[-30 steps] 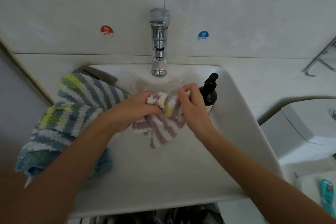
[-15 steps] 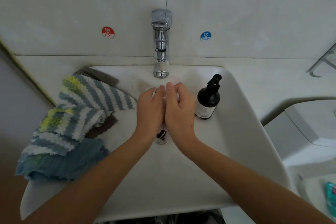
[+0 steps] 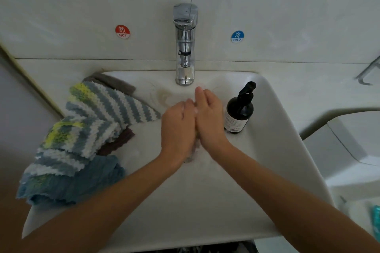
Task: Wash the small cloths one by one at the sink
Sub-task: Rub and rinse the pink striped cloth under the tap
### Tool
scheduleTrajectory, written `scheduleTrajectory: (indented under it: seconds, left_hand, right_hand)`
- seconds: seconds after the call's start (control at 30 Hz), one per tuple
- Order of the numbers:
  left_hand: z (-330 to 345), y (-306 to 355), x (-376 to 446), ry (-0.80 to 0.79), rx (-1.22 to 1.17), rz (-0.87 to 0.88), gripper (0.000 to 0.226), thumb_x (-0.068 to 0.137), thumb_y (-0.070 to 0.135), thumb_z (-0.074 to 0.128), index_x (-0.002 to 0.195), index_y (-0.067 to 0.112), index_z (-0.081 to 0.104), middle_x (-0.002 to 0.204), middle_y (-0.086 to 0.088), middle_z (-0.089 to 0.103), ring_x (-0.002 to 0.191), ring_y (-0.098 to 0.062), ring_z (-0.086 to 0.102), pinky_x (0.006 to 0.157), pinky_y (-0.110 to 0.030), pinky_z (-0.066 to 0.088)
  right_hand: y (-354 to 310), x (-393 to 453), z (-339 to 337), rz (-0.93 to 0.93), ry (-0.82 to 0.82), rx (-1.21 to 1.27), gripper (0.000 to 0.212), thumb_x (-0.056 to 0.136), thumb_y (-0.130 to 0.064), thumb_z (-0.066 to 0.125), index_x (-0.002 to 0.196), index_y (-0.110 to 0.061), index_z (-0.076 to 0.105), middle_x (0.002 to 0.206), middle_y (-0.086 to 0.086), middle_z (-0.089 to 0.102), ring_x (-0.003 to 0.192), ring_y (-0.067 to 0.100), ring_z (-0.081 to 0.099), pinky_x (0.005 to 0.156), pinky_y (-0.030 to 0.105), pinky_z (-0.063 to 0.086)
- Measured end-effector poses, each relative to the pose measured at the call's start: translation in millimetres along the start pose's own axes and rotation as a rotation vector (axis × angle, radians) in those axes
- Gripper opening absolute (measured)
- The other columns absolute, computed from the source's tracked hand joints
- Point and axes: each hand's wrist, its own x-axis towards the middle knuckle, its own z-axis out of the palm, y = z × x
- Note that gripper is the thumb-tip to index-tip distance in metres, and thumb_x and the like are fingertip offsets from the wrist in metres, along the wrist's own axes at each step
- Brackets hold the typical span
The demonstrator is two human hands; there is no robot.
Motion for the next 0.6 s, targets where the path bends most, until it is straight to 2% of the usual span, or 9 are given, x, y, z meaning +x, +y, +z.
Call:
scheduleTrajectory:
  seconds: [0.07, 0.13, 0.23, 0.33, 0.47, 0.53, 0.6]
  left_hand:
    - [1.4, 4.1, -17.2, -0.058, -0.008, 0.050, 0.041, 0.101, 0.024, 0.044, 0.061, 0.015, 0.049, 0.056, -0.001, 0.053, 0.051, -0.006, 0.051, 0.051, -0.022, 0.044]
    - [3.1, 5.0, -11.5, -0.049, -0.009, 0.055, 0.043, 0.100, 0.022, 0.045, 0.058, 0.017, 0.045, 0.052, 0.004, 0.048, 0.049, -0.003, 0.045, 0.049, -0.018, 0.038]
    - [1.6, 2.9, 23.3, 0.021, -0.003, 0.015, 0.047, 0.100, 0.021, 0.044, 0.054, 0.019, 0.040, 0.049, 0.006, 0.042, 0.044, -0.003, 0.039, 0.050, -0.026, 0.036]
    - [2.5, 1.3, 18.0, 0.042, -0.030, 0.019, 0.045, 0.101, 0.023, 0.043, 0.057, 0.017, 0.045, 0.051, 0.002, 0.047, 0.048, -0.009, 0.047, 0.051, -0.032, 0.041]
    - [3.7, 2.5, -10.1, -0.033, -0.041, 0.047, 0.042, 0.101, 0.024, 0.044, 0.065, 0.003, 0.053, 0.058, -0.008, 0.055, 0.054, -0.013, 0.053, 0.054, -0.031, 0.046]
    - [2.0, -2.7, 9.8, 0.011, -0.033, 0.016, 0.044, 0.101, 0.023, 0.044, 0.062, 0.006, 0.052, 0.058, -0.007, 0.053, 0.054, -0.018, 0.051, 0.055, -0.032, 0.044]
    - [-3.0, -5.3, 24.4, 0.035, -0.051, -0.004, 0.045, 0.102, 0.023, 0.044, 0.059, 0.012, 0.047, 0.055, -0.004, 0.049, 0.051, -0.015, 0.047, 0.052, -0.030, 0.041]
  right_hand:
    - [2.9, 11.1, -3.8, 0.037, 0.065, 0.037, 0.044, 0.103, -0.018, 0.047, 0.062, -0.020, 0.030, 0.047, -0.015, 0.029, 0.049, 0.003, 0.026, 0.050, 0.022, 0.028]
    - [4.8, 4.7, -3.6, 0.048, 0.098, 0.043, 0.043, 0.103, -0.019, 0.045, 0.063, -0.020, 0.030, 0.049, -0.015, 0.029, 0.051, 0.005, 0.027, 0.051, 0.025, 0.029]
    - [1.6, -16.4, 3.6, -0.007, 0.061, -0.010, 0.041, 0.103, -0.019, 0.044, 0.063, -0.019, 0.036, 0.049, -0.014, 0.035, 0.051, 0.003, 0.033, 0.051, 0.022, 0.032]
    - [-0.6, -5.3, 4.9, -0.011, 0.041, -0.041, 0.042, 0.103, -0.017, 0.045, 0.062, -0.020, 0.036, 0.050, -0.013, 0.035, 0.050, 0.002, 0.031, 0.052, 0.022, 0.031]
    - [1.1, 7.2, -2.4, 0.045, 0.043, 0.013, 0.042, 0.103, -0.017, 0.046, 0.063, -0.020, 0.031, 0.050, -0.014, 0.030, 0.053, 0.006, 0.027, 0.055, 0.029, 0.029]
    - [-1.5, -8.8, -0.9, 0.003, -0.012, -0.023, 0.038, 0.103, -0.018, 0.045, 0.065, -0.019, 0.037, 0.053, -0.013, 0.036, 0.054, 0.005, 0.033, 0.055, 0.026, 0.033]
    - [-2.8, -17.5, 2.1, -0.028, -0.067, -0.070, 0.037, 0.102, -0.019, 0.046, 0.065, -0.019, 0.041, 0.052, -0.014, 0.041, 0.053, 0.002, 0.037, 0.055, 0.022, 0.035]
